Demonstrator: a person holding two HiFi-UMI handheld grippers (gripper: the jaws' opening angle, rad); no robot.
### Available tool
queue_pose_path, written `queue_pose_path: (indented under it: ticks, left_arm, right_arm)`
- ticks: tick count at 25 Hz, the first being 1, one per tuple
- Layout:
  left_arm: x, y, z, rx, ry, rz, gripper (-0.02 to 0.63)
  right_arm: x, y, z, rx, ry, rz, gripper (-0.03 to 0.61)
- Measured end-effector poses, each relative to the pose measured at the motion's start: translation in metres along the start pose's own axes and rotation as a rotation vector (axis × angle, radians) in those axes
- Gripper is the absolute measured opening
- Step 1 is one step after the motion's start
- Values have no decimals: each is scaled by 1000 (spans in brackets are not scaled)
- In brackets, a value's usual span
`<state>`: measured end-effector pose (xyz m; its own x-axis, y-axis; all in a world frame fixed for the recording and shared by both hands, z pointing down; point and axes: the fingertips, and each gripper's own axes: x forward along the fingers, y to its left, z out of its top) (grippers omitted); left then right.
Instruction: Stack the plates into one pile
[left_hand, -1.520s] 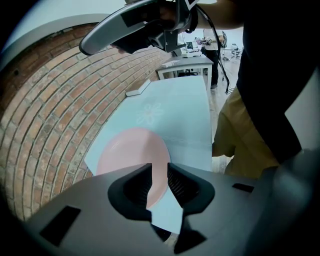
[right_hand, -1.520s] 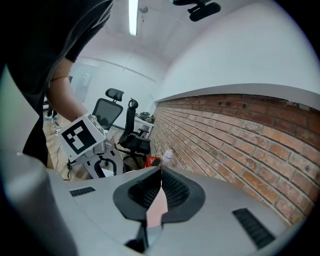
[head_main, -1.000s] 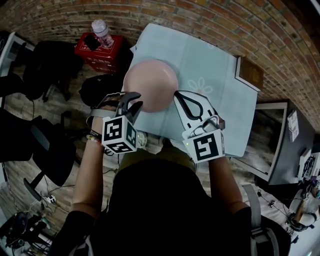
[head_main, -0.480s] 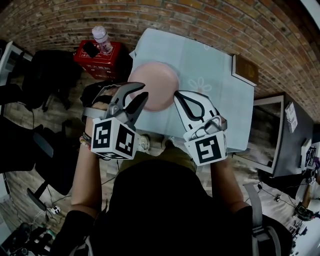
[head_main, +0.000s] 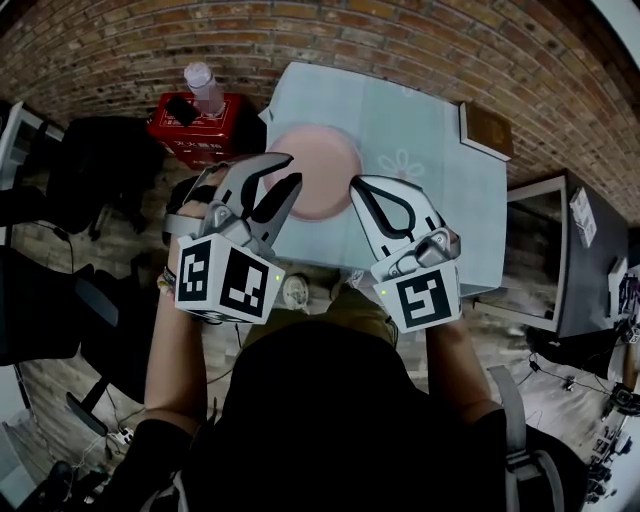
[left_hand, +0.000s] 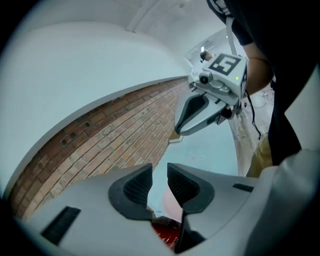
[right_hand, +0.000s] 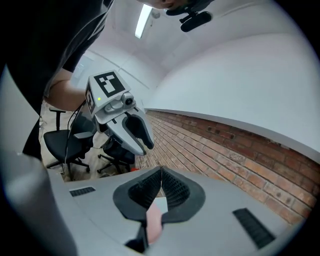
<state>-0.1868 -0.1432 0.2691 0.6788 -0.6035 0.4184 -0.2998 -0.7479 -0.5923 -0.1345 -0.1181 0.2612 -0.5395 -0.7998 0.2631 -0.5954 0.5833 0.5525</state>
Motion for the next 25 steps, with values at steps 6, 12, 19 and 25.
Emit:
queue_pose_path:
  ticks: [6,12,19,25]
  left_arm:
    - [-9,2,30,-24,-83,12,104]
    - [-7,3,66,-41,-189,27,78]
    - [17,-6,108,-79,-263,29,23]
    - [44,-16,136,-107,-234,43,23]
  right_arm:
    - [-8,-7,4,-4,-4,-40,35]
    - [-18,-16,8,0,-6,-56,35]
    - [-46,-32,-14,29,-8,-53,35]
    - [-74,-63,-35,43,-26,-54,35]
